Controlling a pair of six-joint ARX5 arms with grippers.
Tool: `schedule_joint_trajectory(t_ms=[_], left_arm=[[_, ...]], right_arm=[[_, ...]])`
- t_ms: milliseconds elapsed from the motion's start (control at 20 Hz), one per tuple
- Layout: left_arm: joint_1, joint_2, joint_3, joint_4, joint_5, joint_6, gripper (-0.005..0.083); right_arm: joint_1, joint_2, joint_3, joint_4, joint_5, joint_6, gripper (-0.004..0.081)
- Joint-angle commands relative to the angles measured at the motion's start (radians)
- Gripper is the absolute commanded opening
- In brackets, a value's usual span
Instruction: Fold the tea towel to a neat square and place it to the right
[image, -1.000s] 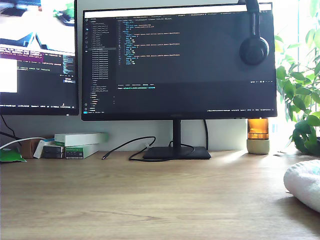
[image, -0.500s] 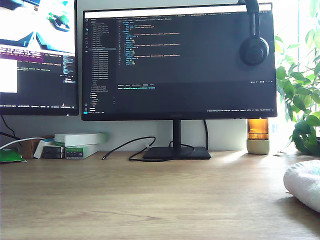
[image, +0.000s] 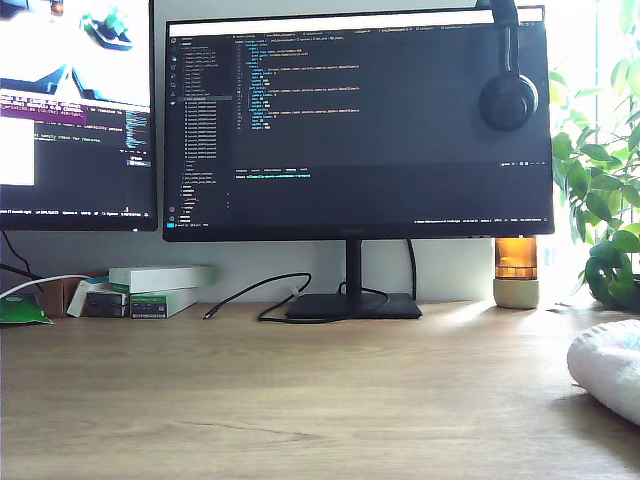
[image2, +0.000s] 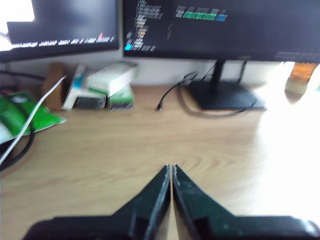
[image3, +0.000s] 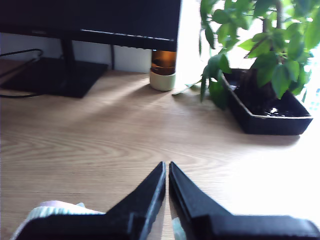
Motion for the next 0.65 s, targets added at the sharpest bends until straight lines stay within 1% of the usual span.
schedule_joint_trajectory(t_ms=[0, 50, 100, 150, 300, 400, 600], left_arm=[[-0.003, -0.010, -0.015, -0.016, -0.045, 0.008, -0.0011], [-0.003, -0.010, -0.015, -0.038, -0.084, 0.007, -0.0011], [-0.003, -0.010, -0.015, -0.055, -0.151, 0.005, -0.0011], [-0.003, -0.010, -0.015, -0.064, -0.171, 0.005, -0.0011], [-0.003, -0.010, -0.015, -0.096, -0.177, 0.002, -0.0011], [-0.003, -0.010, -0.015, -0.148, -0.179, -0.029, -0.0011], [-0.003, -0.010, -0.015, -0.201, -0.178, -0.029, -0.0011]], right_arm=[[-0.003, -0.006, -0.020, 0.010, -0.004, 0.050, -0.0011], [-0.001, -0.006, -0.020, 0.005, -0.008, 0.088, -0.0011], [0.000, -0.006, -0.020, -0.003, -0.010, 0.090, -0.0011], [0.000, -0.006, -0.020, -0.016, -0.009, 0.090, -0.0011], [0.000, -0.006, -0.020, -0.073, -0.010, 0.090, -0.0011], [0.000, -0.006, -0.020, -0.122, -0.009, 0.090, -0.0011], [0.000, -0.006, -0.020, -0.191, -0.009, 0.090, -0.0011]])
